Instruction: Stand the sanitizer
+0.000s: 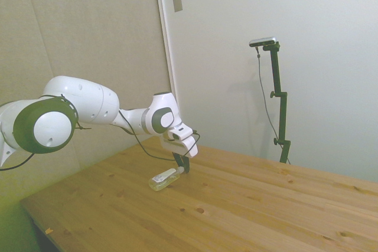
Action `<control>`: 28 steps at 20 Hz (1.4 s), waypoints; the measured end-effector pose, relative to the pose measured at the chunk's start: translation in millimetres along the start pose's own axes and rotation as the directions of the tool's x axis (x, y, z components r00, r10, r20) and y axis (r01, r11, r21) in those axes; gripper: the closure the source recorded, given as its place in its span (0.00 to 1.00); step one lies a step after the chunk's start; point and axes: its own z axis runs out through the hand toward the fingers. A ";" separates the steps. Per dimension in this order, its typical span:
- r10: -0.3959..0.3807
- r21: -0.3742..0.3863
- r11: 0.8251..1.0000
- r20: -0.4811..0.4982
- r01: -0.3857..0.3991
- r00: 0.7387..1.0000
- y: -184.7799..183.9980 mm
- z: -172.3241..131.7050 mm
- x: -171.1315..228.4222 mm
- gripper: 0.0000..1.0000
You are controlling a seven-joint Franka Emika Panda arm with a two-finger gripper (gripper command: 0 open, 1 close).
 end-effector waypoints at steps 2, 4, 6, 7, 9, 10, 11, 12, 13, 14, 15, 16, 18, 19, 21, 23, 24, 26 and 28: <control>0.011 0.004 1.000 0.012 -0.011 1.000 1.4 0.0 2.1 1.00; 0.020 0.005 1.000 0.018 -0.021 1.000 3.1 -0.4 4.6 1.00; 0.028 0.006 1.000 0.025 -0.029 0.999 4.8 -0.5 5.4 1.00; 0.032 0.006 0.999 0.030 -0.032 0.999 6.6 -0.6 5.2 1.00; 0.035 0.002 0.999 0.034 -0.035 0.999 12.1 -1.7 3.7 1.00; 0.037 0.005 0.999 0.031 -0.037 0.999 15.5 -3.1 3.0 1.00; 0.039 0.018 0.999 0.019 -0.040 0.999 18.8 -8.1 2.7 1.00; 0.045 0.036 0.998 -0.007 -0.045 0.999 22.8 -16.7 3.6 1.00; 0.061 0.060 0.997 -0.046 -0.058 0.997 27.9 -29.0 4.7 1.00; 0.079 0.080 0.994 -0.085 -0.072 0.993 34.2 -42.6 4.6 1.00; 0.099 0.103 0.991 -0.123 -0.087 0.987 41.0 -57.5 2.9 1.00; 0.122 0.126 0.987 -0.160 -0.102 0.979 48.0 -70.8 0.6 1.00; 0.165 0.165 0.978 -0.229 -0.129 0.959 60.0 -91.5 -5.5 1.00; 0.184 0.181 0.973 -0.257 -0.140 0.949 65.1 -97.8 -8.4 1.00; 0.222 0.215 0.964 -0.315 -0.158 0.923 71.5 -105.4 -13.3 1.00; 0.258 0.244 0.954 -0.369 -0.174 0.893 74.6 -108.7 -17.1 1.00; 0.277 0.260 0.948 -0.397 -0.182 0.875 75.1 -109.2 -18.8 1.00; 0.318 0.291 0.935 -0.444 -0.201 0.838 75.7 -108.4 -22.2 1.00; 0.354 0.326 0.922 -0.489 -0.210 0.797 75.2 -107.1 -24.8 1.00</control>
